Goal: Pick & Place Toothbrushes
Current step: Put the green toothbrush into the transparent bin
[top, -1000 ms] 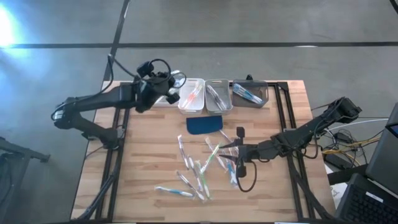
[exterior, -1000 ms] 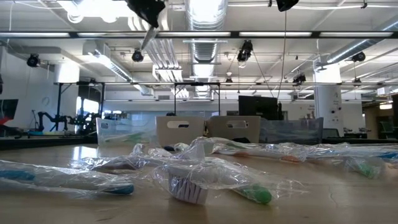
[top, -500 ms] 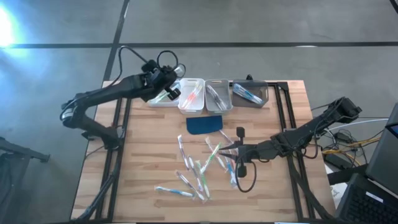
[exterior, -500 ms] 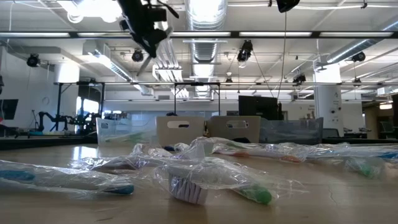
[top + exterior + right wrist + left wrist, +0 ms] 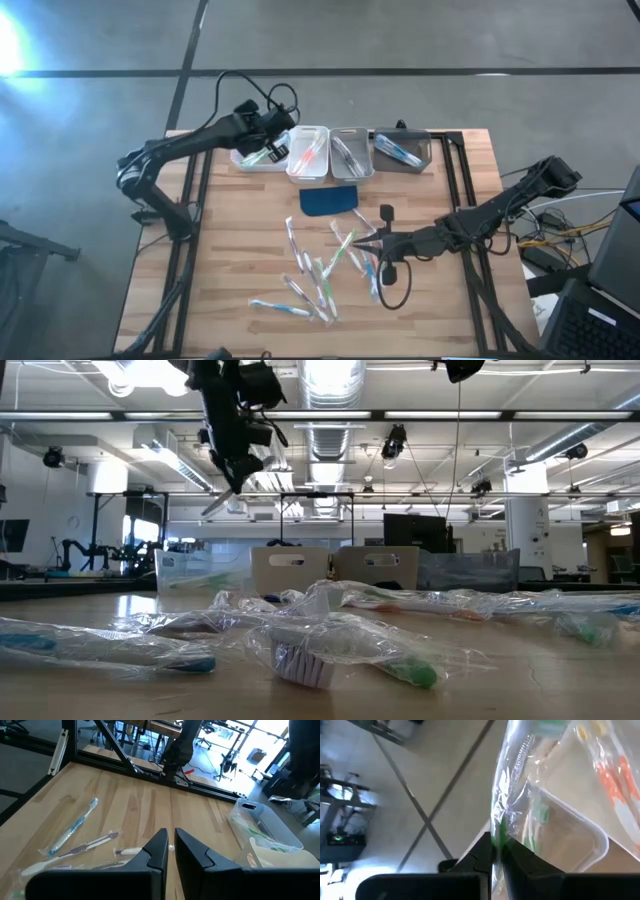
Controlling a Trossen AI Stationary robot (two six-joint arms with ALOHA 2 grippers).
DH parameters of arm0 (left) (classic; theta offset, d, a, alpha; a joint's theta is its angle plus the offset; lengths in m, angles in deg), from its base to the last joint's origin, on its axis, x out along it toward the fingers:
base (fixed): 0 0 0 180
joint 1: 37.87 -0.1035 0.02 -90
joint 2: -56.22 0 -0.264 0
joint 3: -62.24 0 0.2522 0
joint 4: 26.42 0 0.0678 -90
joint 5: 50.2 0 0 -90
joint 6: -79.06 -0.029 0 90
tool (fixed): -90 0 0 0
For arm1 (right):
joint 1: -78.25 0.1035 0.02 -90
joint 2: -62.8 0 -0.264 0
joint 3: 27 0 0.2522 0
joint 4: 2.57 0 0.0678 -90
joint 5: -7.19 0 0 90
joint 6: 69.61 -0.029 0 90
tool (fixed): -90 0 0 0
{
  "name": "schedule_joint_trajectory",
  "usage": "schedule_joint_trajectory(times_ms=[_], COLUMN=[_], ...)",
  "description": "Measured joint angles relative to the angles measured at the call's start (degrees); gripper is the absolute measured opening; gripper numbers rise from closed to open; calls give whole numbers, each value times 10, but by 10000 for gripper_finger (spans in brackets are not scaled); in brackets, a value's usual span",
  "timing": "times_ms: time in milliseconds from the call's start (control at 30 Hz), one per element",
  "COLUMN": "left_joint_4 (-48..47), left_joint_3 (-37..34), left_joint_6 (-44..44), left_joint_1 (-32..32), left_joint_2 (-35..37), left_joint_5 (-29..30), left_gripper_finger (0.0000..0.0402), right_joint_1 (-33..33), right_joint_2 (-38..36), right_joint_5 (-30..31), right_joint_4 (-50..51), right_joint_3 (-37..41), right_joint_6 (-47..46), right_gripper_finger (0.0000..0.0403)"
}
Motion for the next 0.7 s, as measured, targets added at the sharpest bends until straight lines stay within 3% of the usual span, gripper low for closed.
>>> schedule_joint_trajectory(times_ms=[233,700], left_joint_4=[-19,-59], left_joint_3=[0,0], left_joint_6=[23,64], left_joint_1=[-29,-73], left_joint_2=[-24,-35], left_joint_5=[-55,-97], left_gripper_finger=[26,26], right_joint_1=[0,0], right_joint_2=[0,0], right_joint_5=[0,0], right_joint_4=[2,5], right_joint_3=[0,0], right_joint_6=[0,0], right_gripper_finger=[36,67])
